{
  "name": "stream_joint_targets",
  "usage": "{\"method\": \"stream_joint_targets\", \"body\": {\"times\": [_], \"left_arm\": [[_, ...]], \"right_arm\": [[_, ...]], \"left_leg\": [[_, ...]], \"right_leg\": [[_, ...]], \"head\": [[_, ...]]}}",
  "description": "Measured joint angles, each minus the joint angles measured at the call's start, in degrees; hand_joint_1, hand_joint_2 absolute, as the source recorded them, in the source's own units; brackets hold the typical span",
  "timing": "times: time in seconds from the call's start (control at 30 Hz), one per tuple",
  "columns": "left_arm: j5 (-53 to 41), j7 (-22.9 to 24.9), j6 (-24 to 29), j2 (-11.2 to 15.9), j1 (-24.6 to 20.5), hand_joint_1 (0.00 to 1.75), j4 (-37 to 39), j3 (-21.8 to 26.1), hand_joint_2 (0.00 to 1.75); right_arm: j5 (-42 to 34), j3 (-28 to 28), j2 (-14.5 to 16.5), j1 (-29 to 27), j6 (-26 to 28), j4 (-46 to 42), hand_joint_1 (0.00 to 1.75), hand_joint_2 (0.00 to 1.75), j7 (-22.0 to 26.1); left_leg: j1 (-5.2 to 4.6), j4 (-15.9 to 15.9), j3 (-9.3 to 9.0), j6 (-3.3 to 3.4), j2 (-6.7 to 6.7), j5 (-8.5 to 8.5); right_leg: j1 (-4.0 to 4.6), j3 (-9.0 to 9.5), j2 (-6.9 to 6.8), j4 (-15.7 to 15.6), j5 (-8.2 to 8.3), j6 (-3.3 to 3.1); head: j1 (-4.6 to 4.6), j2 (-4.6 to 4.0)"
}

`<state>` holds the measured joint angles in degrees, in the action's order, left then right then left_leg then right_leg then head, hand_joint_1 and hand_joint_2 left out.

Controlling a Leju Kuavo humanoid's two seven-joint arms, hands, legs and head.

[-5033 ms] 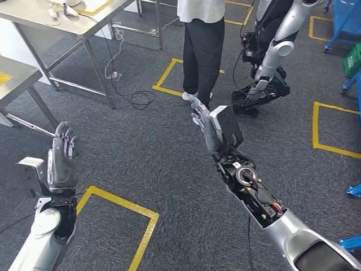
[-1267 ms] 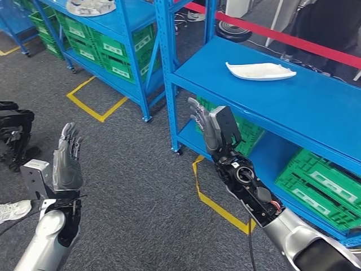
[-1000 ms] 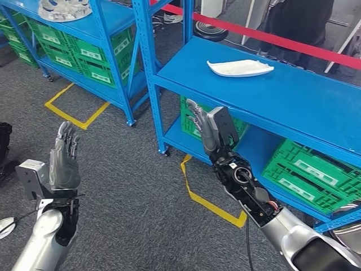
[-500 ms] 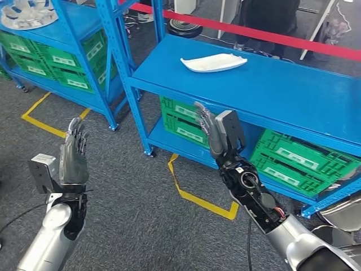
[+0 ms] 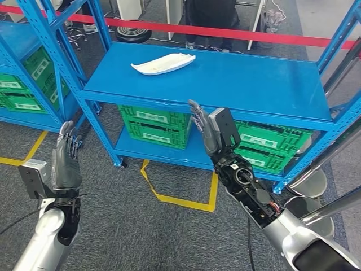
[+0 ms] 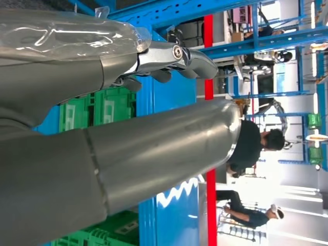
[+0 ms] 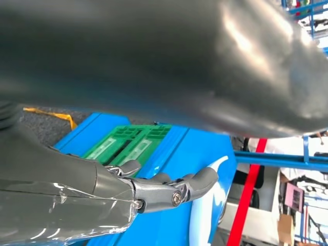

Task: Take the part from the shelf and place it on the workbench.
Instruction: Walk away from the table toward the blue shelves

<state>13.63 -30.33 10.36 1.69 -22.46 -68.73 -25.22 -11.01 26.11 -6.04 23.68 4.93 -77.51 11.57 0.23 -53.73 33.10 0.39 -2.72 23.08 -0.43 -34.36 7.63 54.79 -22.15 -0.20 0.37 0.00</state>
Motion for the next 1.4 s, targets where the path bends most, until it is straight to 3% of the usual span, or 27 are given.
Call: {"method": "stream_joint_targets", "body": {"times": [0.07,0.13,0.2,0.23,0.27,0.33,0.4,0.43,0.5,0.57,0.6,0.67,0.73,0.77,0.8,0.9,0.93,1.0,1.03,1.1,1.17,1.2,1.23,1.27,1.3,1.37,1.4], "left_arm": [[0.00,0.04,-0.01,-0.10,-0.09,0.00,-0.01,0.01,0.00],[0.00,0.08,-0.02,-0.14,-0.05,0.00,0.00,0.02,0.00],[0.01,0.11,-0.02,-0.14,0.08,0.00,0.01,0.02,0.00],[0.01,0.11,-0.02,-0.15,0.15,0.00,0.01,0.01,0.00],[0.01,0.12,-0.02,-0.16,0.18,0.00,0.01,0.01,0.00],[0.01,0.12,-0.02,-0.16,0.18,0.00,0.01,0.02,0.00],[0.00,0.12,-0.02,-0.13,0.13,0.00,0.01,0.02,0.00],[0.00,0.13,-0.02,-0.12,0.11,0.00,0.01,0.01,0.00],[-0.01,0.13,-0.02,-0.15,0.06,0.00,0.01,0.00,0.00],[-0.01,0.12,-0.02,-0.19,-0.02,0.00,-0.01,0.00,0.00],[-0.01,0.12,-0.02,-0.15,-0.04,0.00,-0.02,0.00,0.00],[0.00,0.12,-0.02,-0.04,0.03,0.00,-0.01,0.00,0.00],[0.01,0.14,-0.02,0.04,0.14,0.00,0.01,0.00,0.00],[0.01,0.14,-0.03,0.05,0.15,0.00,0.01,0.00,0.00],[0.01,0.15,-0.03,0.07,0.13,0.00,0.01,0.00,0.00],[0.01,0.14,-0.10,0.15,-0.22,0.00,0.01,0.00,0.00],[0.01,0.10,-0.15,0.15,-0.37,0.00,0.03,0.00,0.00],[0.02,-0.03,-0.24,0.07,-0.70,0.00,0.07,0.00,0.00],[0.02,-0.12,-0.27,0.00,-0.85,0.00,0.10,0.01,0.00],[0.02,-0.27,-0.31,-0.10,-1.02,0.00,0.13,0.02,0.00],[0.02,-0.32,-0.28,-0.14,-0.92,0.00,0.17,0.02,0.00],[0.03,-0.31,-0.26,-0.14,-0.81,0.00,0.21,0.02,0.00],[0.04,-0.31,-0.20,-0.14,-0.66,0.00,0.26,0.02,0.00],[0.07,-0.29,-0.12,-0.12,-0.53,0.00,0.30,0.02,0.00],[0.10,-0.26,-0.03,-0.10,-0.44,0.00,0.33,0.02,0.00],[0.16,-0.14,0.19,-0.04,-0.36,0.00,0.34,0.03,0.00],[0.20,-0.05,0.30,-0.01,-0.36,0.00,0.33,0.04,0.00]], "right_arm": [[-0.01,-0.10,-0.01,0.09,0.01,-0.01,0.00,0.00,0.02],[-0.01,-0.13,-0.02,0.22,0.01,0.00,0.00,0.00,0.03],[0.00,-0.06,-0.01,0.08,-0.02,0.01,0.00,0.00,-0.01],[0.00,-0.04,-0.01,-0.04,-0.02,0.02,0.00,0.00,-0.02],[0.00,-0.05,-0.01,-0.10,-0.02,0.02,0.00,0.00,-0.03],[-0.01,-0.12,-0.02,0.00,0.02,0.03,0.00,0.00,-0.02],[-0.01,-0.10,-0.02,0.20,0.00,0.03,0.00,0.00,-0.01],[-0.01,-0.08,-0.02,0.21,-0.02,0.03,0.00,0.00,-0.01],[-0.01,-0.05,-0.02,0.15,-0.07,0.02,0.00,0.00,0.00],[0.00,-0.11,-0.03,0.26,-0.06,-0.01,0.00,0.00,0.02],[0.00,-0.13,-0.03,0.39,-0.08,-0.02,0.00,0.00,0.03],[0.01,-0.07,-0.04,0.53,-0.15,-0.01,0.00,0.00,0.02],[0.01,0.06,-0.04,0.43,-0.24,0.02,0.00,0.00,0.00],[0.00,0.09,-0.04,0.39,-0.25,0.02,0.00,0.00,-0.01],[-0.01,0.08,-0.04,0.40,-0.24,0.03,0.00,0.00,-0.01],[-0.01,0.08,-0.04,0.56,-0.24,0.04,0.00,0.00,0.01],[-0.03,0.09,-0.04,0.60,-0.24,0.06,0.00,0.00,0.03],[-0.15,0.11,-0.04,0.61,-0.22,0.11,0.00,0.00,0.14],[-0.21,0.08,-0.04,0.59,-0.20,0.14,0.00,0.00,0.23],[-0.25,0.01,-0.05,0.80,-0.15,0.23,0.00,0.00,0.40],[-0.25,0.02,-0.04,1.03,-0.14,0.40,0.00,0.00,0.49],[-0.25,0.11,-0.03,1.04,-0.15,0.49,0.00,0.00,0.51],[-0.25,0.22,-0.02,0.99,-0.14,0.59,0.00,0.00,0.54],[-0.24,0.33,-0.02,0.98,-0.08,0.71,0.00,0.00,0.60],[-0.20,0.40,-0.02,1.02,0.02,0.80,0.00,0.00,0.68],[0.03,0.48,-0.01,1.21,0.25,0.95,0.00,0.00,0.84],[0.21,0.53,0.02,1.33,0.32,1.00,0.00,0.00,0.87]], "left_leg": [[0.29,0.84,-0.54,0.38,1.36,-0.24],[0.34,1.27,-0.90,0.65,2.67,-0.32],[0.29,1.22,-0.94,0.69,4.01,-0.20],[0.32,1.18,-0.96,0.63,4.69,-0.09],[0.38,1.10,-1.01,0.51,5.32,0.05],[0.52,0.73,-1.20,0.01,6.48,0.53],[0.32,0.13,-1.20,-0.66,7.50,1.06],[0.16,-0.11,-1.17,-0.93,7.99,1.20],[0.09,-0.28,-1.24,-1.40,9.03,1.33],[0.38,-1.77,-0.87,-1.97,7.91,2.56],[0.54,-4.21,0.20,-2.18,6.53,4.02],[0.67,-12.17,4.23,-2.30,3.91,7.69],[0.61,-18.10,7.78,-2.14,3.23,9.07],[0.53,-17.95,8.09,-1.88,3.08,8.12],[0.40,-15.54,7.27,-1.49,2.83,6.22],[0.06,-3.75,2.07,0.03,0.01,0.62],[-0.06,-1.68,1.13,0.31,-0.59,0.03],[-0.22,-0.60,0.68,0.42,0.11,-0.06],[-0.10,-0.08,0.38,0.43,0.77,-0.23],[0.30,1.20,-0.41,0.56,2.15,-0.62],[0.42,1.72,-0.87,0.75,3.45,-0.67],[0.44,1.71,-0.90,0.77,4.10,-0.60],[0.49,1.66,-0.92,0.69,4.58,-0.50],[0.59,1.57,-0.94,0.54,5.02,-0.37],[0.75,1.38,-0.96,0.28,5.34,-0.19],[1.01,0.72,-0.95,-0.46,5.83,0.31],[0.97,0.22,-0.80,-0.85,5.98,0.53]], "right_leg": [[0.20,-1.00,-2.07,1.68,-1.29,0.55],[0.23,-3.84,-5.54,7.91,-4.74,0.98],[-0.18,-7.28,-6.90,15.43,-7.65,1.46],[-0.42,-7.97,-7.16,16.92,-7.74,1.71],[-0.64,-7.47,-7.44,16.03,-6.75,1.94],[-0.81,-3.66,-9.07,8.51,-3.20,2.30],[-0.43,-0.21,-10.73,2.14,-1.44,2.01],[-0.23,0.40,-10.93,0.98,-1.47,1.68],[-0.06,0.37,-9.73,0.97,-1.47,0.75],[-0.11,0.45,-8.49,0.82,-1.28,-0.01],[-0.21,0.53,-7.89,0.71,-1.16,-0.37],[-0.22,0.46,-6.65,0.67,-1.03,-0.82],[-0.02,0.40,-5.17,0.67,-0.97,-1.01],[0.11,0.41,-4.38,0.67,-0.94,-1.06],[0.22,0.46,-3.60,0.67,-0.92,-1.09],[0.38,0.37,-1.54,0.70,-0.82,-0.95],[0.27,0.23,-0.96,0.70,-0.78,-0.76],[-0.02,-0.03,0.16,0.49,-0.59,-0.15],[0.00,-0.23,0.00,0.50,-0.66,0.15],[0.23,-1.44,-2.70,2.83,-2.37,0.77],[0.08,-4.52,-6.07,9.71,-6.03,1.36],[-0.20,-6.31,-6.75,13.61,-7.58,1.65],[-0.52,-7.48,-7.08,16.14,-8.25,1.99],[-0.85,-7.60,-7.29,16.55,-7.87,2.35],[-1.16,-6.45,-7.51,14.50,-6.46,2.71],[-1.52,-2.06,-8.18,6.56,-3.14,3.29],[-1.51,-0.18,-8.45,3.32,-2.31,3.21]], "head": [[0.38,0.00],[1.14,0.00],[1.59,0.00],[1.75,0.00],[1.96,0.00],[2.50,0.00],[3.02,0.00],[2.97,0.00],[2.53,0.00],[2.23,0.00],[2.02,0.00],[1.25,0.00],[0.57,0.00],[0.36,0.00],[0.20,0.00],[0.00,0.00],[0.01,0.00],[-0.02,0.00],[-0.03,0.00],[0.51,0.00],[1.23,0.00],[1.41,0.00],[1.55,0.00],[1.69,0.00],[1.83,0.00],[2.25,0.00],[2.55,0.00]]}}
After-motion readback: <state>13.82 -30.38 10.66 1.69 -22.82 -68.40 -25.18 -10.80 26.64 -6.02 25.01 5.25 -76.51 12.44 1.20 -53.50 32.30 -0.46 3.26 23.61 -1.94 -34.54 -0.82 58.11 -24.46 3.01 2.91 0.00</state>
